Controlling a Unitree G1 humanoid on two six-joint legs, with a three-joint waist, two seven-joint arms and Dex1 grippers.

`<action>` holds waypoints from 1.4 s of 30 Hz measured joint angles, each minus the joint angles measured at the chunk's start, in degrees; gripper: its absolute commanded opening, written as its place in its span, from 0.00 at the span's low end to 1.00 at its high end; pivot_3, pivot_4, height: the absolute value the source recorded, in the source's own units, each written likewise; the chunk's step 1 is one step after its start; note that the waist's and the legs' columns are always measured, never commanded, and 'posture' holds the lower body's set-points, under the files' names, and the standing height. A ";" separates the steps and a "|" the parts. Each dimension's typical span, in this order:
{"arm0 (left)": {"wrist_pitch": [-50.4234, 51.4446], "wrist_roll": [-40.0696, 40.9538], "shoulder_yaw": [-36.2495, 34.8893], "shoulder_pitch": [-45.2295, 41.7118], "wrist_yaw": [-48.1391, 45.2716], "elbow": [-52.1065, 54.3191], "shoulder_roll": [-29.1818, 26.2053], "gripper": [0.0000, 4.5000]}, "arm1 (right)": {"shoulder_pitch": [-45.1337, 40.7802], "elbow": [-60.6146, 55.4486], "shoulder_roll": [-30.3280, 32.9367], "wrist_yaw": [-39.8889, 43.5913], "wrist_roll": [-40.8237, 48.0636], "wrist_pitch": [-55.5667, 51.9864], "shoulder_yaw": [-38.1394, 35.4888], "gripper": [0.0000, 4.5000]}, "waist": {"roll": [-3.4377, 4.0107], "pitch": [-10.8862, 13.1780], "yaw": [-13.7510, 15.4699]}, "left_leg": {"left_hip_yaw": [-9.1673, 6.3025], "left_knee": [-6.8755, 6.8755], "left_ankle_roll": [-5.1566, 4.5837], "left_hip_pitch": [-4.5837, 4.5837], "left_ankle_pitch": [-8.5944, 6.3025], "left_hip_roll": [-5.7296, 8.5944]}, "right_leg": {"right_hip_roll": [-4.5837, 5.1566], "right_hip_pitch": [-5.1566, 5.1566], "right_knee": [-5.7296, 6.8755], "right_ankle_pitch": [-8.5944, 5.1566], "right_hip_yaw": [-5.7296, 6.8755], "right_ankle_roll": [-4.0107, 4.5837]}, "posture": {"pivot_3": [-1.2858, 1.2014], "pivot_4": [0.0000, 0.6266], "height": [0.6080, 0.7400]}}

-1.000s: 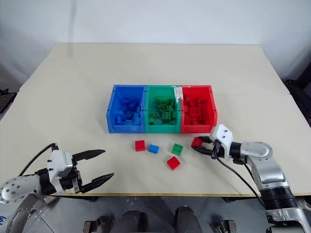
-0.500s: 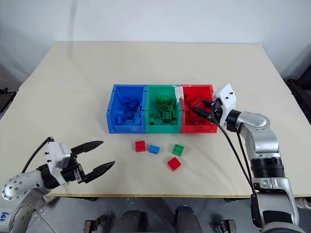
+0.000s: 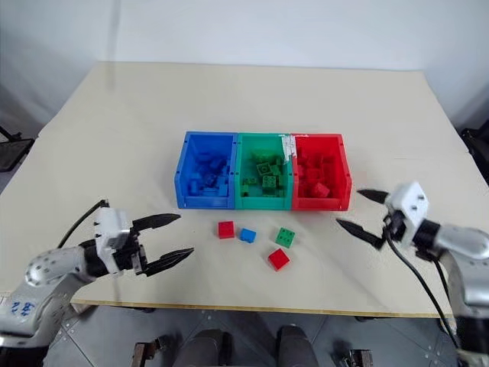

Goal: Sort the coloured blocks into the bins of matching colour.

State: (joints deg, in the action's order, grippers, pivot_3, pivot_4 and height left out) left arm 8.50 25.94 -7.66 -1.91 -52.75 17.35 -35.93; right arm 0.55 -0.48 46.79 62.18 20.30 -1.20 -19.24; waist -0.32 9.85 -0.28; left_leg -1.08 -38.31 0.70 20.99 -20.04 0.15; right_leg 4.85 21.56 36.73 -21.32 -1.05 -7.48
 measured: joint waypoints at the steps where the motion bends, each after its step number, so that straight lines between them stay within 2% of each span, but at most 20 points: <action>1: -1.61 -0.75 0.83 -0.65 -0.53 -0.78 0.31 1.00 | 1.62 0.65 0.39 0.93 -0.41 2.21 -0.57 0.99 | 0.00 0.00 -0.13 | 0.04 -0.03 -0.01 -0.03 0.00 -0.01 | -0.06 0.00 -0.07 0.00 -0.03 0.00 | 0.52 0.24 1.00; 4: -3.18 -1.02 2.34 -1.06 -2.83 -2.75 0.46 1.00 | 3.28 2.95 1.37 2.31 -1.09 6.05 -1.53 0.99 | -0.01 0.00 -0.93 | 0.09 -0.04 -0.02 -0.13 0.07 -0.04 | -0.08 -0.04 0.01 0.03 -0.14 -0.06 | 0.52 0.24 1.00; 7: -2.26 0.41 2.46 -1.36 -4.57 -3.09 0.25 1.00 | 3.32 0.77 1.42 3.28 0.04 4.43 -0.55 0.99 | -0.01 0.00 -1.46 | 0.09 -0.04 0.09 -0.25 0.14 -0.13 | 0.01 -0.07 0.16 0.03 -0.22 -0.06 | 0.52 0.24 1.00; 11: -0.47 2.04 1.38 -0.73 -5.22 -2.89 -0.59 1.00 | 2.52 -7.27 1.35 3.69 3.62 -1.83 3.94 0.99 | -0.01 0.00 -1.34 | 0.04 0.01 0.21 -0.37 0.21 -0.26 | -0.09 -0.13 0.22 0.03 -0.71 -0.05 | 0.52 0.24 1.00; 17: 0.64 3.35 -1.93 8.07 -6.89 -0.59 -2.99 1.00 | 0.10 -18.96 0.05 -1.27 6.84 -19.11 14.55 0.99 | -0.01 0.01 -1.24 | -0.01 0.11 0.19 -0.36 0.19 -0.21 | 0.02 -0.09 0.12 0.02 -0.77 -0.01 | 0.52 0.24 1.00; 24: 1.65 4.18 -5.35 13.63 -6.64 3.08 -3.37 1.00 | 0.53 -21.88 -2.45 -6.24 2.11 -23.12 23.82 0.99 | -0.06 0.02 -0.27 | -0.05 0.13 0.05 -0.30 0.12 0.02 | 0.27 -0.10 0.00 0.01 -0.70 0.00 | 0.52 0.24 1.00; 33: 4.27 5.47 -5.88 14.27 -6.06 6.07 -3.51 1.00 | -3.27 -21.27 -8.47 -11.53 -1.49 -23.50 28.12 0.99 | -0.10 0.01 -0.78 | -0.05 0.15 0.07 -0.32 0.13 0.02 | 0.26 -0.10 0.03 0.01 -0.67 0.00 | 0.52 0.24 1.00; 36: 4.76 5.63 -5.90 14.02 -5.99 6.46 -3.54 1.00 | -4.19 -21.01 -9.86 -12.73 -2.56 -23.63 29.16 0.86 | -0.10 0.01 -1.32 | -0.05 0.15 0.06 -0.32 0.13 0.02 | 0.26 -0.09 0.06 0.01 -0.67 0.00 | 0.52 0.24 1.00; 42: 5.21 5.90 -5.97 13.88 -5.69 6.49 -3.54 1.00 | -4.68 -20.08 -10.65 -13.96 -3.45 -23.19 29.14 0.43 | -0.10 0.01 -1.33 | -0.05 0.19 0.06 -0.33 0.12 0.03 | 0.26 -0.09 0.04 0.01 -0.66 0.00 | 0.52 0.24 1.00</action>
State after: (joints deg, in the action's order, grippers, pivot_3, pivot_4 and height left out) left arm 13.71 31.84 -13.63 11.97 -58.44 23.85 -39.47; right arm -4.12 -20.56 36.13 48.21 16.85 -24.39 9.90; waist -0.43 9.85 -1.61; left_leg -1.13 -38.12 0.76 20.66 -19.92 0.18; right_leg 5.11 21.47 36.77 -21.31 -1.71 -7.48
